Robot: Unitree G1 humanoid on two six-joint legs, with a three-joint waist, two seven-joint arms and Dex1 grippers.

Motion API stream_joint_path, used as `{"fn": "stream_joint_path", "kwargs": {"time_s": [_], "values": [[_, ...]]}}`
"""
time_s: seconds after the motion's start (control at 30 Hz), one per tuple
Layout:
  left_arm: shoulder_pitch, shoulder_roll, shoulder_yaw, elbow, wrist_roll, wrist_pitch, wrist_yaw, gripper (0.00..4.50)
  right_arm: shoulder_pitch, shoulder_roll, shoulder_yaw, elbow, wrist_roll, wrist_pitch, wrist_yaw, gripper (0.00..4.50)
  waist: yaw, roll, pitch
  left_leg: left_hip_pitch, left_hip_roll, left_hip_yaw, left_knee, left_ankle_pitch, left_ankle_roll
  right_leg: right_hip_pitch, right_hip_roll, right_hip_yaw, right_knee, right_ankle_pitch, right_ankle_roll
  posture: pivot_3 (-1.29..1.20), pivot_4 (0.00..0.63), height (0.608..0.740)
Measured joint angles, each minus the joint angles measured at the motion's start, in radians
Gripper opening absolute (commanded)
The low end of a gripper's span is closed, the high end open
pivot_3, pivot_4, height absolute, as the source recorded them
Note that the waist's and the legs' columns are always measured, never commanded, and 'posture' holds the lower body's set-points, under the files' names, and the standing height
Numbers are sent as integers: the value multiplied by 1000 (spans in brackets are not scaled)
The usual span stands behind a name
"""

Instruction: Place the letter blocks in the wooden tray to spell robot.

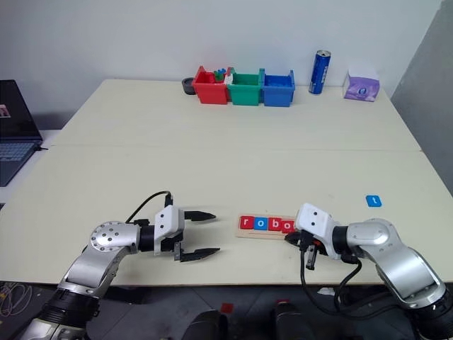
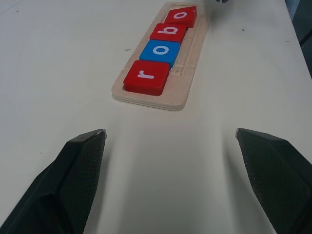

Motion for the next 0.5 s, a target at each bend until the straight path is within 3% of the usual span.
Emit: {"fn": "stream_joint_path", "kwargs": {"time_s": [0.5], "values": [[14, -4, -1, 63, 2, -61, -15, 4500, -81, 68, 59, 122, -56, -4, -56, 38, 1, 0, 0, 0, 0, 0, 0, 0, 0, 0, 0, -1, 0, 0, 0, 0, 150, 740]]}}
